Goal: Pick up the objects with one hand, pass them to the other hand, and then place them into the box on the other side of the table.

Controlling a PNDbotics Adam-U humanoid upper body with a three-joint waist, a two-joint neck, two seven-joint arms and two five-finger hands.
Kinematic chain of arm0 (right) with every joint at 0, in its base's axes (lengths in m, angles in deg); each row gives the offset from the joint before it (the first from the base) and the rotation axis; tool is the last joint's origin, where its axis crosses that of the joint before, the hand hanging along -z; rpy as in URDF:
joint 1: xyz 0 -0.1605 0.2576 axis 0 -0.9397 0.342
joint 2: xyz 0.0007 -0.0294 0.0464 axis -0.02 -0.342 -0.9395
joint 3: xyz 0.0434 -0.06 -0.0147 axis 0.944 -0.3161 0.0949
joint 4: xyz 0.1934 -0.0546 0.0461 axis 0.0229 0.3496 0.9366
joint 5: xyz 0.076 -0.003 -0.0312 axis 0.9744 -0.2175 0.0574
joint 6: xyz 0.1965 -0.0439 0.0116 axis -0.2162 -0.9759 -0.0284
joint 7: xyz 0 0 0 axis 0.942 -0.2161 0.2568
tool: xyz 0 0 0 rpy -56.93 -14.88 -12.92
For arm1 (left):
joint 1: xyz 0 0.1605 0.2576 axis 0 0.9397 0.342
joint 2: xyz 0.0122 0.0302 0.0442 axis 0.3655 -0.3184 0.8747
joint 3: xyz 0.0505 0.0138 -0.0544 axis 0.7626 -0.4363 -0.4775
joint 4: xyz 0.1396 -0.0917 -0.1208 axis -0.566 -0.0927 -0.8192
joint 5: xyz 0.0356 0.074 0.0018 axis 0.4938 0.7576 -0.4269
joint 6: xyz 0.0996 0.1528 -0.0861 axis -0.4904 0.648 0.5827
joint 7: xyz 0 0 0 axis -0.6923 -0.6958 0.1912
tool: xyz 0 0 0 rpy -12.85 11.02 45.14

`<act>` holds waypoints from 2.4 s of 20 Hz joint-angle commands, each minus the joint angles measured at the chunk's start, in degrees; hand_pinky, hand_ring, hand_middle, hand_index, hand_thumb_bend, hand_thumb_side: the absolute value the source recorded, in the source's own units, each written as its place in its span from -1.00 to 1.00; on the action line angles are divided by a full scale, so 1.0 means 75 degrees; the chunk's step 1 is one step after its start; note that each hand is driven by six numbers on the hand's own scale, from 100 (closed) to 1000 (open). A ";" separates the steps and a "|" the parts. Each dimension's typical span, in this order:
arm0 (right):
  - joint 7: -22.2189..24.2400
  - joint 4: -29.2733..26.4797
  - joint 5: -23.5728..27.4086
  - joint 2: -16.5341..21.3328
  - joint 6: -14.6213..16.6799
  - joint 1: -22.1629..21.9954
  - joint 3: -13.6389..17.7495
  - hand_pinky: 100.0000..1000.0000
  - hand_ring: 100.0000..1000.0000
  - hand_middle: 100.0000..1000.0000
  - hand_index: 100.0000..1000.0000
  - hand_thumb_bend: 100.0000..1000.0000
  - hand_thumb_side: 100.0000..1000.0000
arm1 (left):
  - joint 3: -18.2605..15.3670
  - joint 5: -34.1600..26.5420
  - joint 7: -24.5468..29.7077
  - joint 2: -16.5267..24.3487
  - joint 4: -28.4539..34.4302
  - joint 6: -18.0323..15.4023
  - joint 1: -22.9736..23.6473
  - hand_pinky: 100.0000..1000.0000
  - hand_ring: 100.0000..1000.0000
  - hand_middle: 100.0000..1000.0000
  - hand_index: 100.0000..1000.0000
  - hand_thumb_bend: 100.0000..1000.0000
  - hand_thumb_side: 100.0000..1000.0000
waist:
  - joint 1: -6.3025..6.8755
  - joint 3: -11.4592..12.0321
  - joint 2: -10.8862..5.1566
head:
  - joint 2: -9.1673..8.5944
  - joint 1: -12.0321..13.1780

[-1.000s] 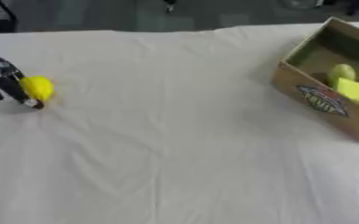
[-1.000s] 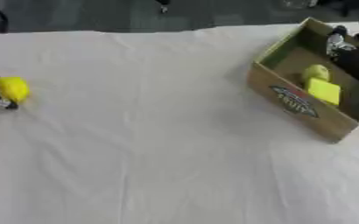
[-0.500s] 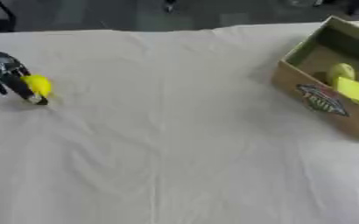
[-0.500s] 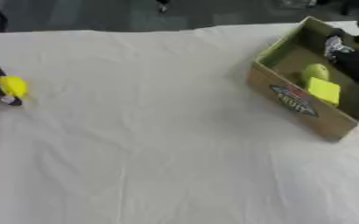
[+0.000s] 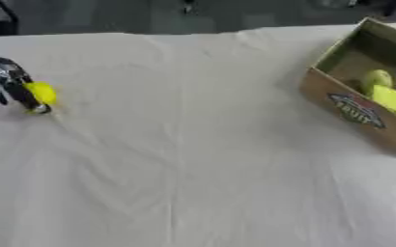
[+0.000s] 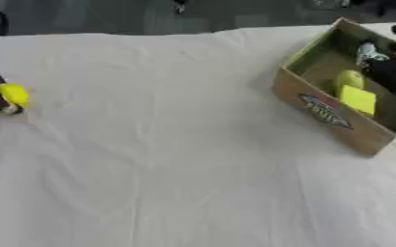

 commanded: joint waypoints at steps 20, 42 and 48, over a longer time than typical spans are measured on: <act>0.0039 -0.0158 0.0096 0.0327 0.0150 -0.0057 0.0203 1.00 0.76 0.80 0.99 -1.00 -0.36 | 0.0243 -0.0224 -0.0100 0.0395 0.1407 -0.0474 -0.0105 0.06 0.12 0.00 0.01 -0.79 -1.00 | -0.0065 0.0142 -0.0223 | 0.0035 0.0001; 0.1237 -0.0158 -0.0203 0.1721 0.1081 0.0842 0.0002 0.98 0.76 0.75 0.86 -1.00 -0.44 | 0.1730 -0.3500 -0.4238 -0.0421 0.6842 -0.0673 0.2069 -0.19 -0.10 -0.21 -0.03 -1.00 -1.00 | -0.0226 0.0167 -0.0310 | 0.0061 -0.0060; 0.2286 -0.0158 -0.0880 0.1933 0.1349 0.1614 -0.0532 0.96 0.76 0.73 0.83 -1.00 -0.60 | 0.1925 -0.4009 -0.5320 -0.1224 0.6634 -0.1549 0.2540 -0.22 -0.12 -0.24 -0.04 -1.00 -1.00 | -0.0265 0.0141 -0.0310 | 0.0088 -0.0098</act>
